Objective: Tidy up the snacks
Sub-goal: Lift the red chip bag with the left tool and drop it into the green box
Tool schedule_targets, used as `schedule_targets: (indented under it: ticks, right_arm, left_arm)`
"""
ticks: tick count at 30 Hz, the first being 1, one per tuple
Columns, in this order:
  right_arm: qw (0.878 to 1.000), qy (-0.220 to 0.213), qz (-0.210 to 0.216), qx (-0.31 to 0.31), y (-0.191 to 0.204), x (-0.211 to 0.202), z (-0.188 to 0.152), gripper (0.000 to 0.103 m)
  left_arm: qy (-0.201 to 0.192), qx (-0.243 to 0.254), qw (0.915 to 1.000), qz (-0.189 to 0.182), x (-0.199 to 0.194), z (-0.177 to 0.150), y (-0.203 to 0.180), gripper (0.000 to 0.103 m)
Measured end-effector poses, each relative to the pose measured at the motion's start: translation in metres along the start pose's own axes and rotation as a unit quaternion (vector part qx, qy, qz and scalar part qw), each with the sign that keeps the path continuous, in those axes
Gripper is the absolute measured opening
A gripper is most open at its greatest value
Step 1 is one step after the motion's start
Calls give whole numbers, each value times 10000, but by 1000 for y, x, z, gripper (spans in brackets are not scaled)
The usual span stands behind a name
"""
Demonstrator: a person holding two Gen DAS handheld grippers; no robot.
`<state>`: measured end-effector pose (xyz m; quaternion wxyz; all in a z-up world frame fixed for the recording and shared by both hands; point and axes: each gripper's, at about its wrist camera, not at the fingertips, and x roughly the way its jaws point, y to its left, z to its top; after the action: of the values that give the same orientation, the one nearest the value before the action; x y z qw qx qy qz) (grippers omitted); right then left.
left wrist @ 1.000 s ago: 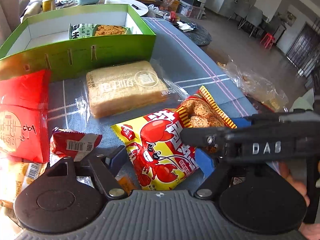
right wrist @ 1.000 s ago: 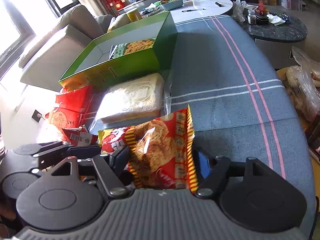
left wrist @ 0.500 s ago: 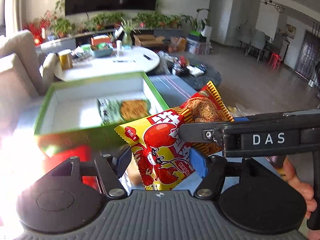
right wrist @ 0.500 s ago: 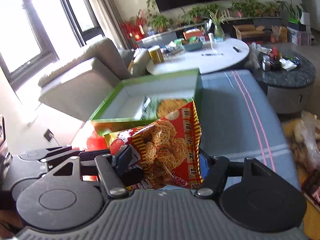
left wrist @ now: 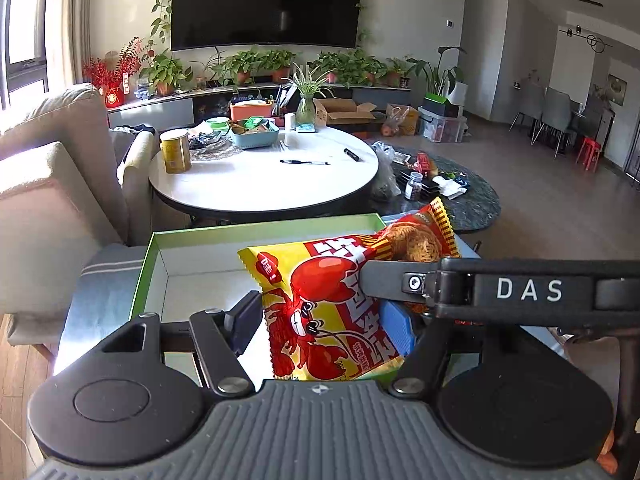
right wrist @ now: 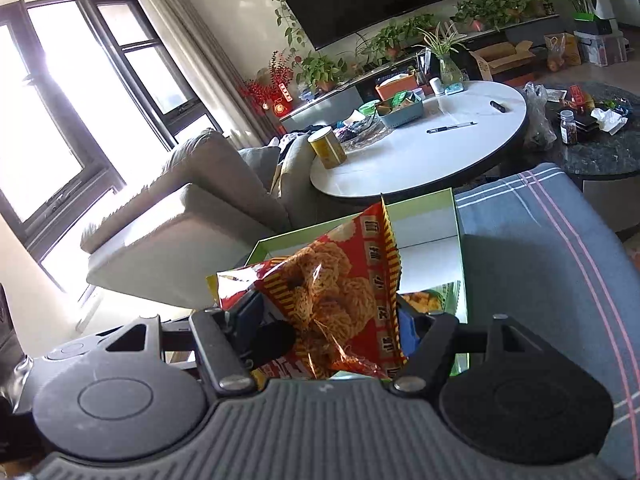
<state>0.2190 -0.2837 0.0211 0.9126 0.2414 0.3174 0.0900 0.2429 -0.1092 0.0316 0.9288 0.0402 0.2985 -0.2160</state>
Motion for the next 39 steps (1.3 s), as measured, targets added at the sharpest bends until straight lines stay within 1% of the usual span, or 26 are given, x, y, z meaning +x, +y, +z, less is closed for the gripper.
schedule_targets:
  ticks: [5,11,15,18,19,21,25,29,32,35,39]
  right_arm:
    - [9999,17,-90,101,-10,23,16,72]
    - [9994,39,-283,176,-24,47,26,73]
    - [9987,122,-375,315,-35,60,27,73]
    - [9979,216,-458,396,-41,67,25,74]
    - [9975,273,-503,409,-41,69,24,76]
    - [9973,302,-533,394,-42,68,22,77]
    - [9977,261,-569,257,-39,56,19,77]
    - [9978,187,-619,140,-34,37,18,77]
    - [9974,123,-710,75,-32,22,15,77]
    - [9981,134,-597,7,-29,7,11,77]
    - [9986,179,-431,-242,-10,-7,-1,77]
  left_arm:
    - [-41,13,10000,-49,33,13,9,61]
    - [79,107,9999,-65,71,23,10,61]
    - [189,223,9996,-66,90,22,9,61]
    - [343,163,9991,-173,101,19,12,61]
    - [366,132,9990,-204,104,18,14,61]
    - [431,127,9988,-202,105,14,16,61]
    - [479,109,9987,-147,95,7,19,61]
    - [373,-26,9992,-149,76,5,25,62]
    - [263,-85,9996,-66,55,1,32,62]
    - [157,-154,9997,64,30,-5,43,63]
    - [38,-371,9990,243,-5,-17,64,63]
